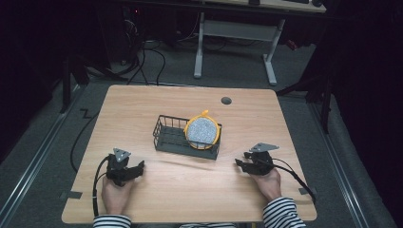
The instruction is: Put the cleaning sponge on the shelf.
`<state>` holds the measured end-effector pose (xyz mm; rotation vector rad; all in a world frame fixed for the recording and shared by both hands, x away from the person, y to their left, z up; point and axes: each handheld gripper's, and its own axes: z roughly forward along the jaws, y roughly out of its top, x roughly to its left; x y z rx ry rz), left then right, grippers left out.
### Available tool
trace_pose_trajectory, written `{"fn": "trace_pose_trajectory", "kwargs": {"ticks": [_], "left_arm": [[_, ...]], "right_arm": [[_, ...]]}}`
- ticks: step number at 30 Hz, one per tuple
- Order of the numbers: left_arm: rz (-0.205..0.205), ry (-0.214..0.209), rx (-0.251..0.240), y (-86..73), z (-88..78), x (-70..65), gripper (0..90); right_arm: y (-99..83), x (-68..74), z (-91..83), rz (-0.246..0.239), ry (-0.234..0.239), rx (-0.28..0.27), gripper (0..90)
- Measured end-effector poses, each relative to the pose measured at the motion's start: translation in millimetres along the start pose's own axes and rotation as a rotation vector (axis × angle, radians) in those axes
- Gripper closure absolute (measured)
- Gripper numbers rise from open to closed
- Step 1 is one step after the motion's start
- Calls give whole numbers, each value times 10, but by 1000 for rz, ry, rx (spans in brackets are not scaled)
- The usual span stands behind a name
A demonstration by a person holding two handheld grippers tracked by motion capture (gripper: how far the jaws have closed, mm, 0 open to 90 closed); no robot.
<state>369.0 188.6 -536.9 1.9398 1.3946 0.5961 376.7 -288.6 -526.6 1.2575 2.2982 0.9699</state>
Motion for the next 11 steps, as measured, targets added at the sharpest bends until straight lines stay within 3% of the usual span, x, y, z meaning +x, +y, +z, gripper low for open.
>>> {"fn": "trace_pose_trajectory", "kwargs": {"ticks": [3, 11], "left_arm": [[0, 1, -1, 0, 1, -1, 248], [0, 0, -1, -1, 0, -1, 248]], "right_arm": [[-32, 47, 7, -32, -28, -18, 456], [-46, 39, 13, -46, -7, -29, 421]]}}
